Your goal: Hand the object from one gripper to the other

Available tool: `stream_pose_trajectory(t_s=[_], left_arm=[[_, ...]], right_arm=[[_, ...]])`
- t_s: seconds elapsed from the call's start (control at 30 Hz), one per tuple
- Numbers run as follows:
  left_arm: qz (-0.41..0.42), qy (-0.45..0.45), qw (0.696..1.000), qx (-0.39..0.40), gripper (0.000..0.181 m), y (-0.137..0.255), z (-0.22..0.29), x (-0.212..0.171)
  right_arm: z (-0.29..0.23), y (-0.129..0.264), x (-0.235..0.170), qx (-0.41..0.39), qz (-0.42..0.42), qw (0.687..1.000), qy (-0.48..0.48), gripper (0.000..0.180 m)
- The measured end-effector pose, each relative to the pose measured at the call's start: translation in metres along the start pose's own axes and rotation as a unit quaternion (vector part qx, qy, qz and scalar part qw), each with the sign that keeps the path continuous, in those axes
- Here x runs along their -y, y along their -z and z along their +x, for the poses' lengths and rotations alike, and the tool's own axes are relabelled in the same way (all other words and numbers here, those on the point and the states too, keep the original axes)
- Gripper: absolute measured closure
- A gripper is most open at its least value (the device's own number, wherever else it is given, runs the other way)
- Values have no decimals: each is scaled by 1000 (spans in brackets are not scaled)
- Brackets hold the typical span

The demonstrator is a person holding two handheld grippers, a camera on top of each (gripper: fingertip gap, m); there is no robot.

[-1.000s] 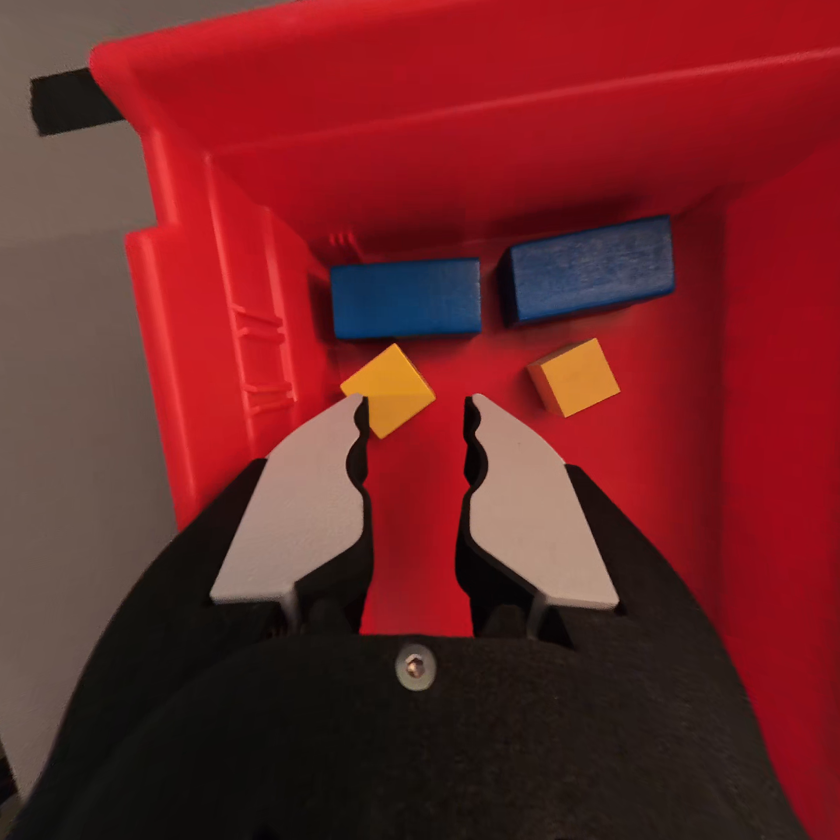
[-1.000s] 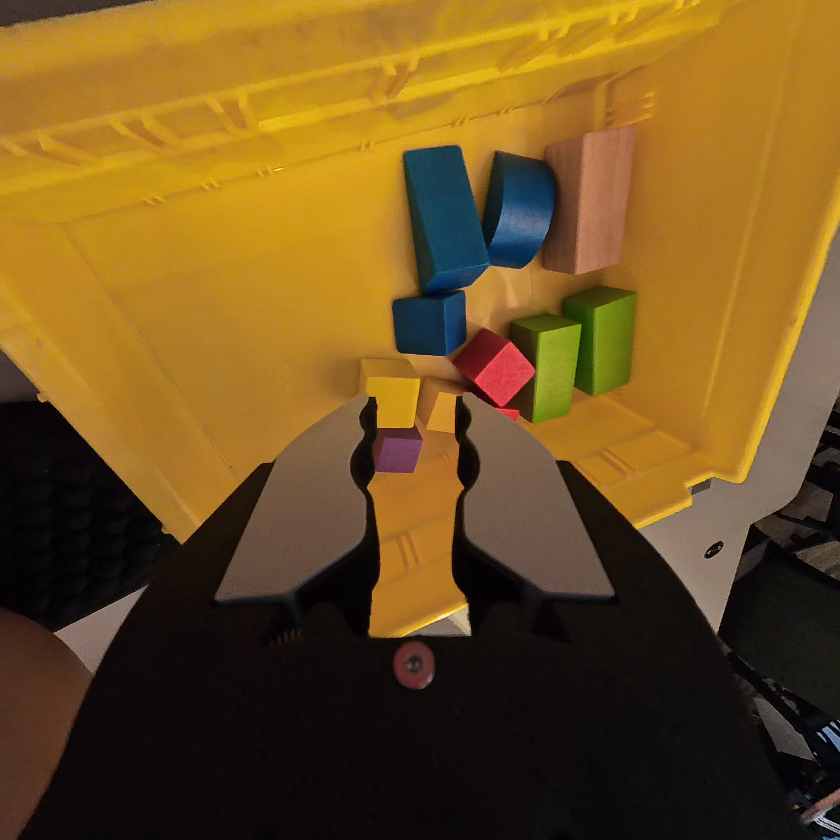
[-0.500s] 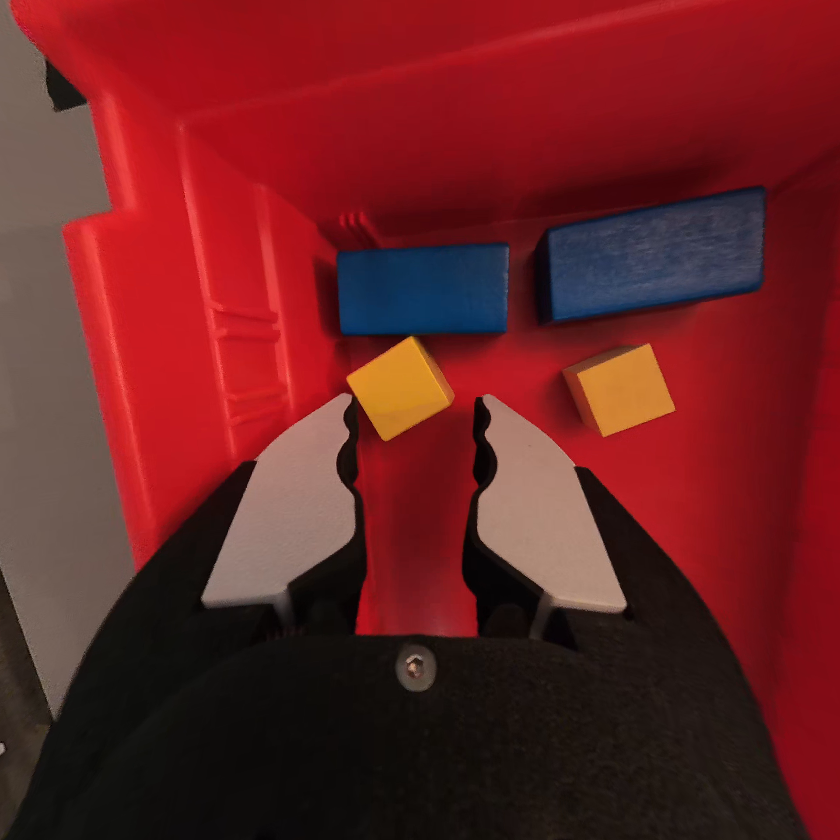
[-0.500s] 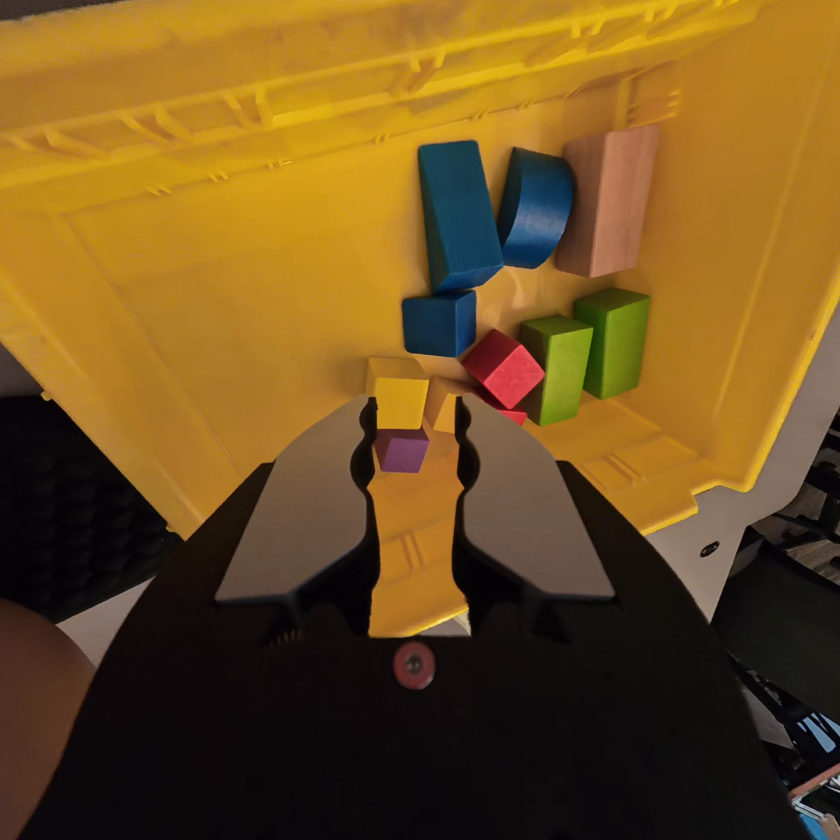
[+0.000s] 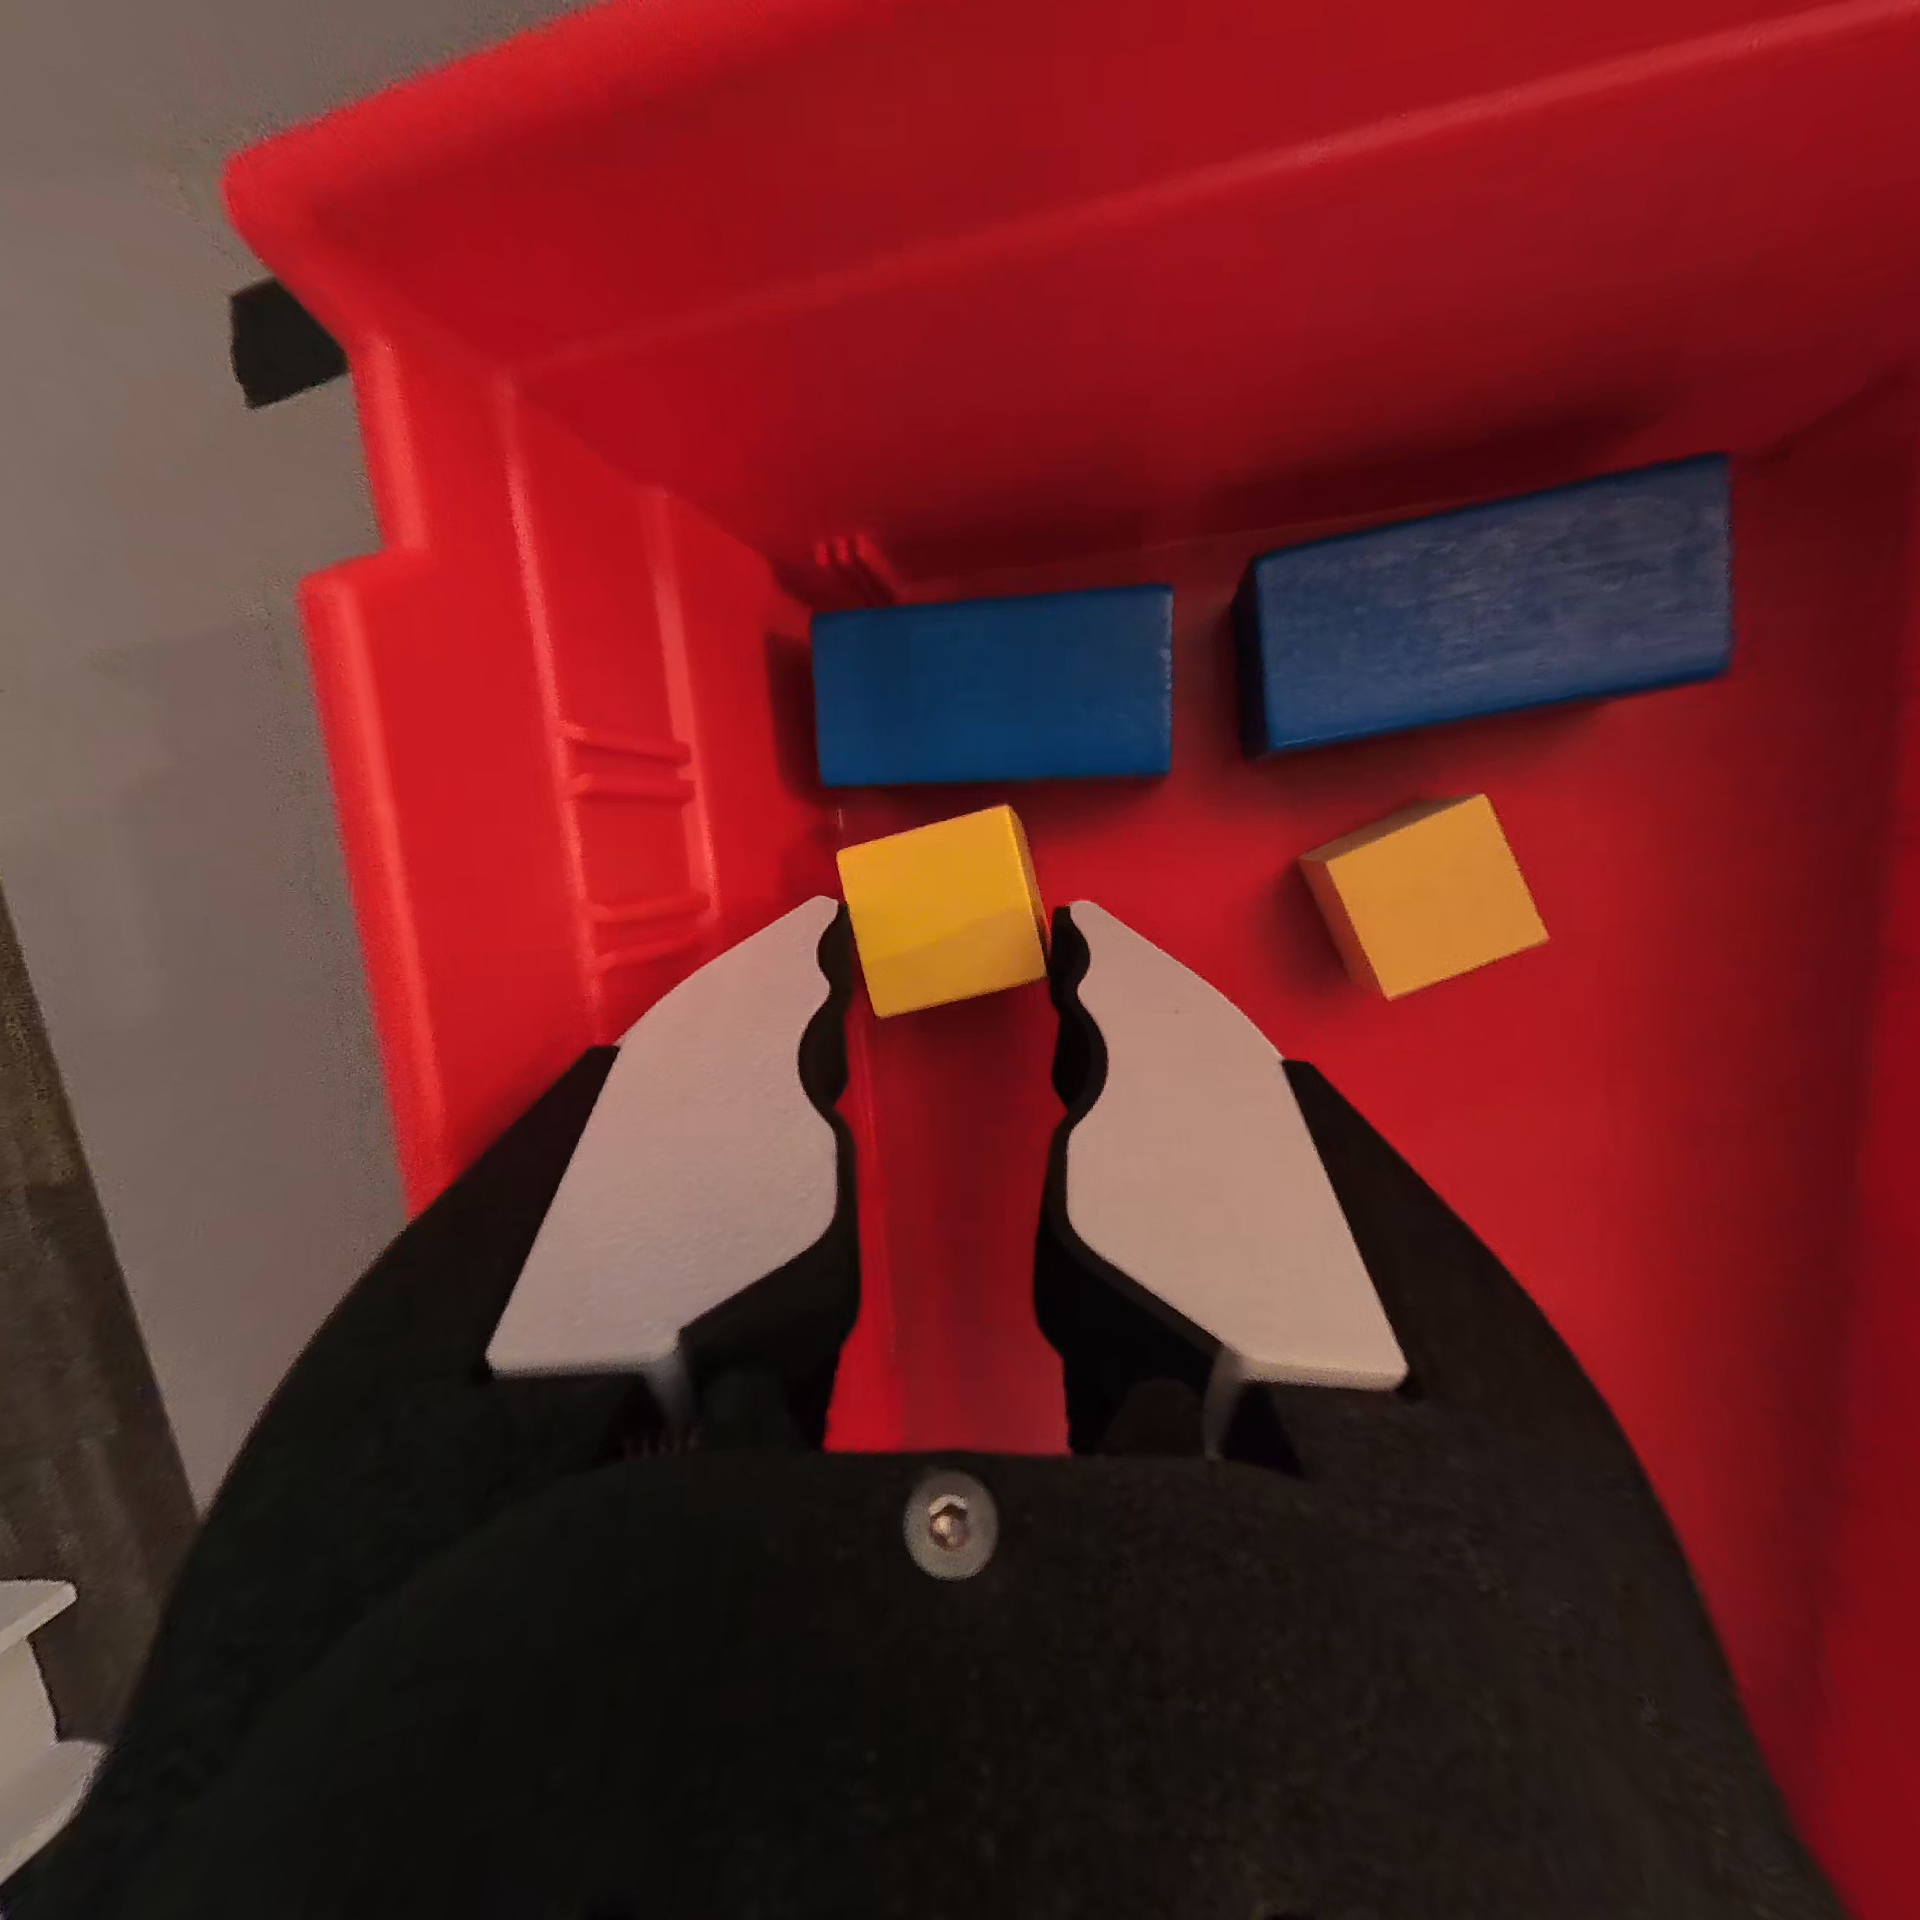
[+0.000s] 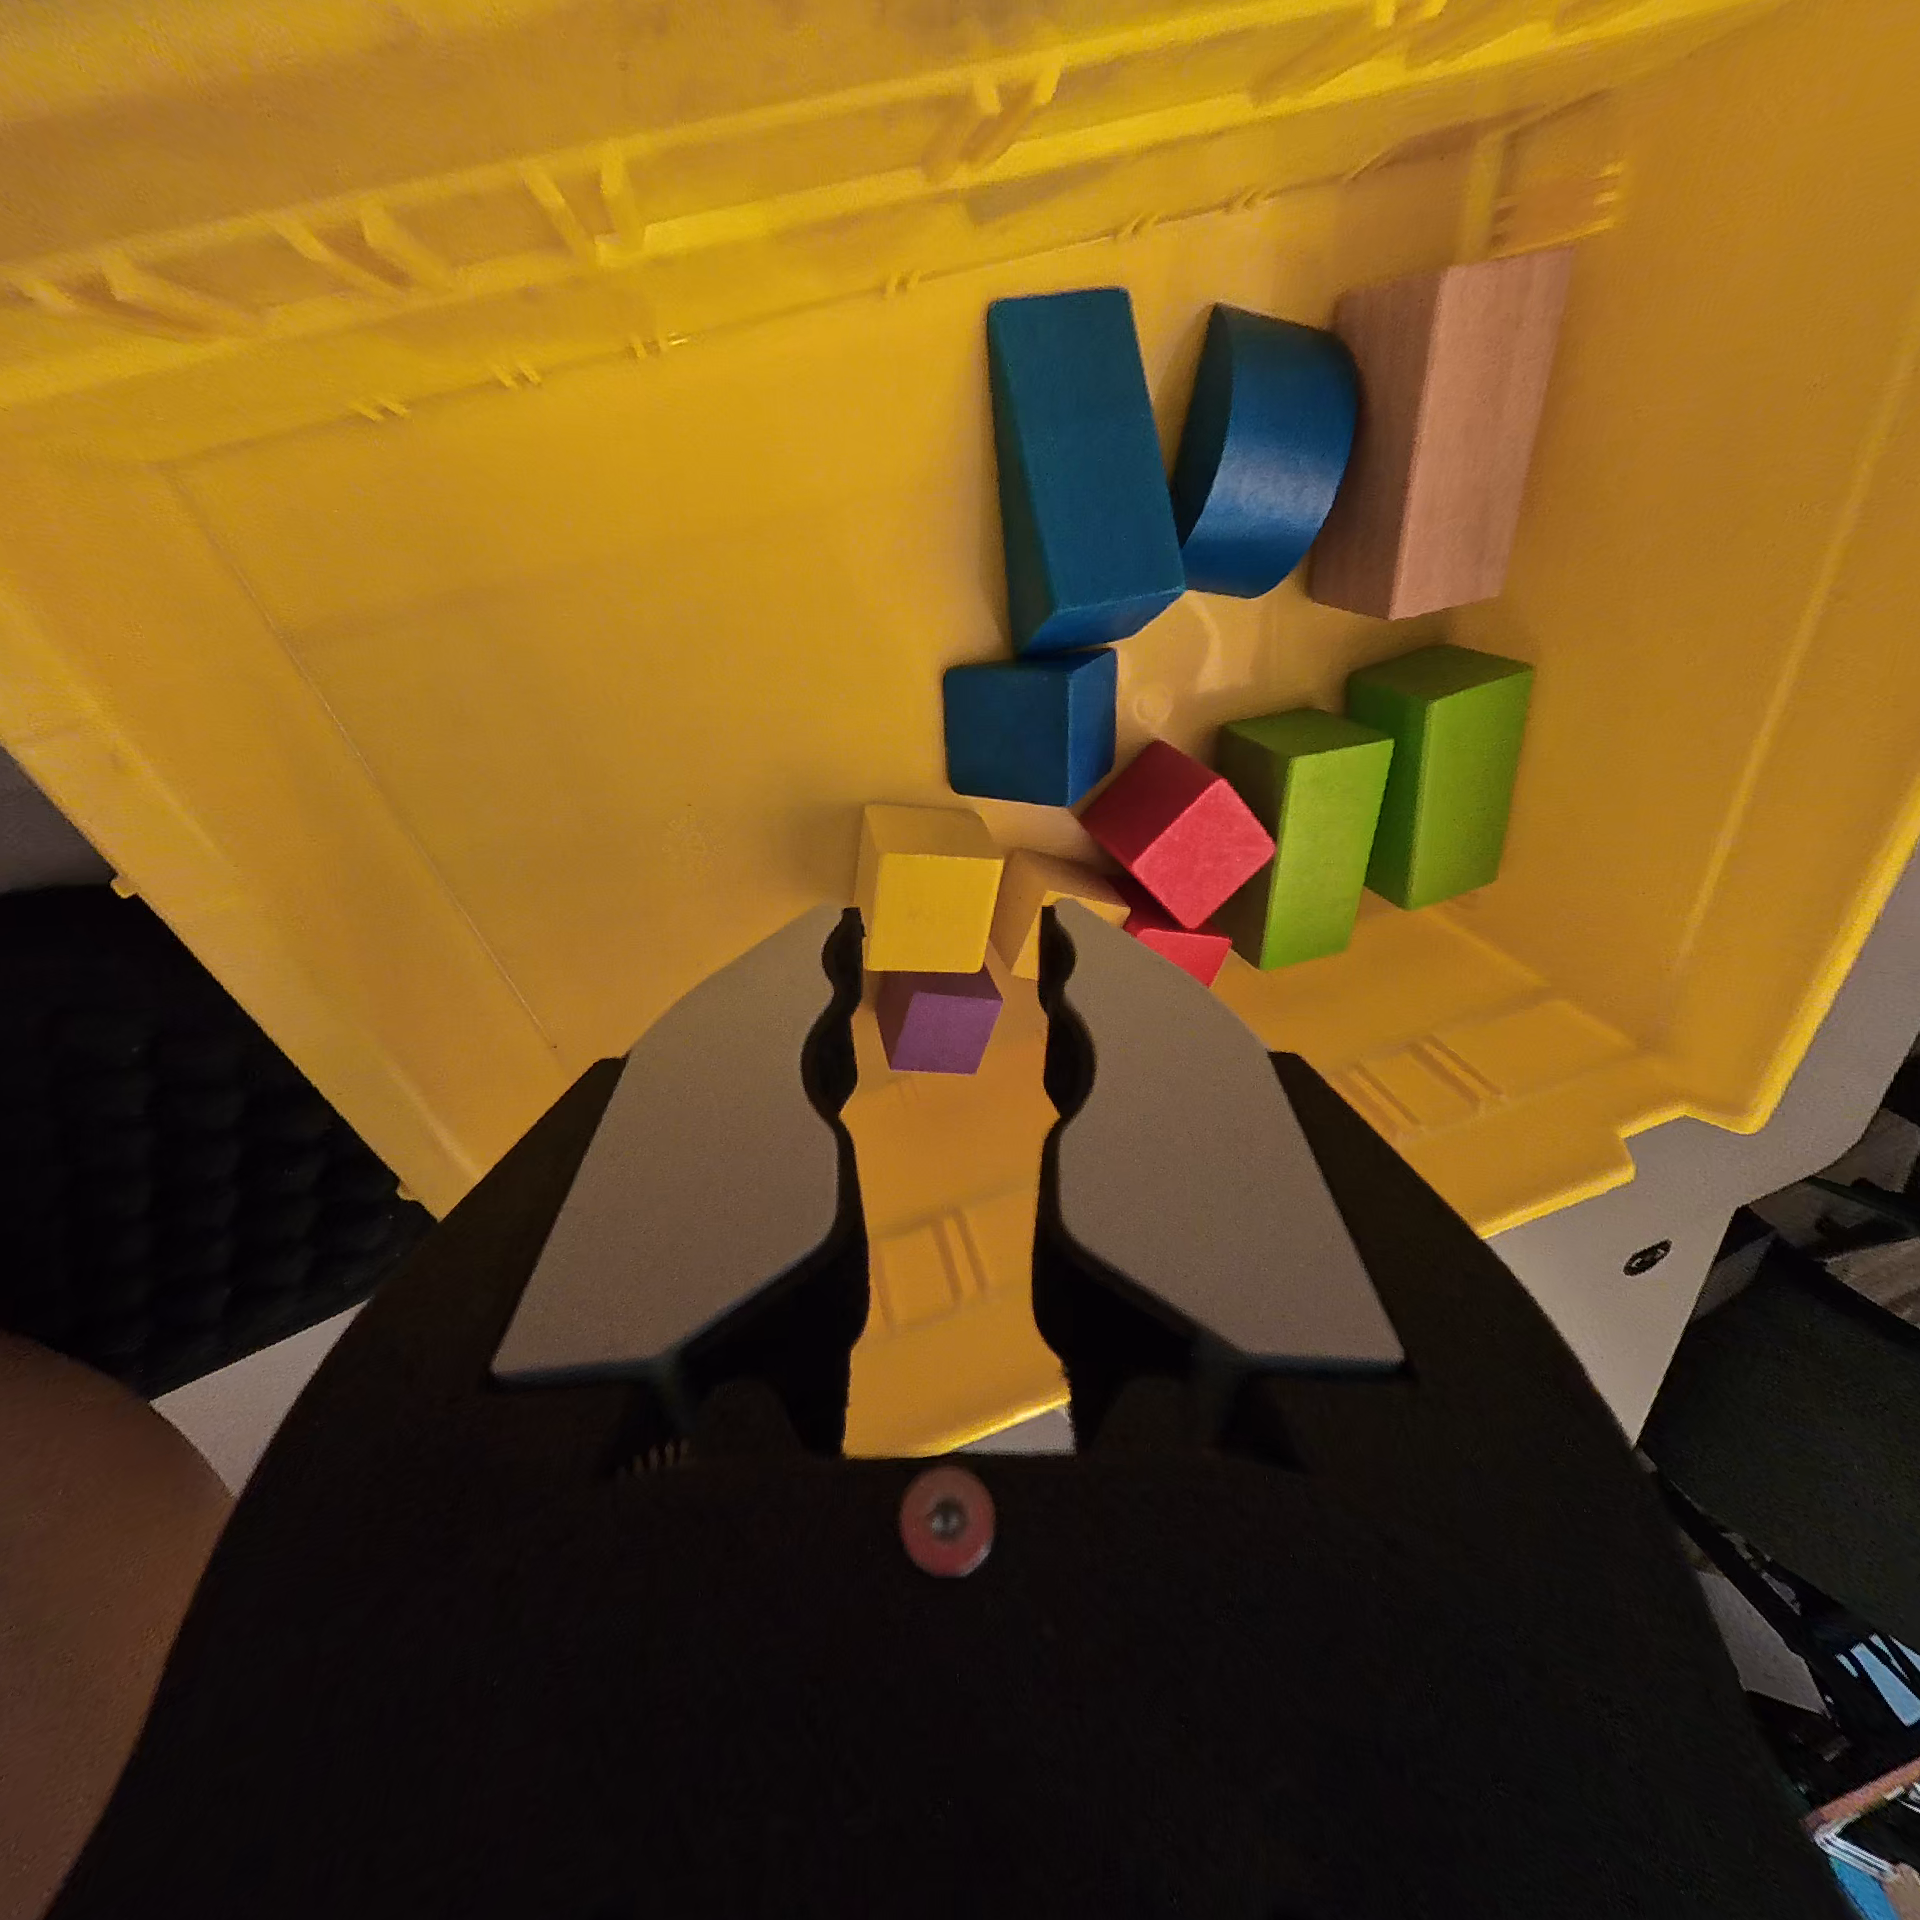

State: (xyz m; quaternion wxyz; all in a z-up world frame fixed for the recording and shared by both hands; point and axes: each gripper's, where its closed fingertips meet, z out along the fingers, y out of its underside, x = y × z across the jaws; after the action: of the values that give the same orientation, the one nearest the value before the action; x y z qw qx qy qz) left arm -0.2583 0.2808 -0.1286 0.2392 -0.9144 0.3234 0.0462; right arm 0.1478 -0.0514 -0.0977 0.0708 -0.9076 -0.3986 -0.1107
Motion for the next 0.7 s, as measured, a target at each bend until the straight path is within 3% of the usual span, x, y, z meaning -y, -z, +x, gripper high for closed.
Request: stream_pose_trajectory(t_s=[0.13, 0.27, 0.37, 0.43, 0.57, 0.7], left_arm=[[39, 3, 999, -28, 145, 34, -1, 11], [117, -49, 976, -180, 145, 91, 41, 27], [193, -143, 905, -350, 145, 158, 102, 30], [218, -205, 848, -437, 145, 199, 139, 19], [215, -261, 767, -545, 145, 251, 190, -5], [177, -271, 710, -625, 145, 278, 223, -23]], right_arm=[[8, 6, 5, -23, 17, 1000, -2, 146], [25, 27, 19, -89, 58, 994, -3, 147], [38, 66, 42, -168, 123, 978, -4, 150], [34, 104, 77, -215, 221, 951, 25, 150], [-36, 167, 156, -197, 443, 857, 173, 134], [-81, 184, 194, -223, 489, 804, 252, 128]])
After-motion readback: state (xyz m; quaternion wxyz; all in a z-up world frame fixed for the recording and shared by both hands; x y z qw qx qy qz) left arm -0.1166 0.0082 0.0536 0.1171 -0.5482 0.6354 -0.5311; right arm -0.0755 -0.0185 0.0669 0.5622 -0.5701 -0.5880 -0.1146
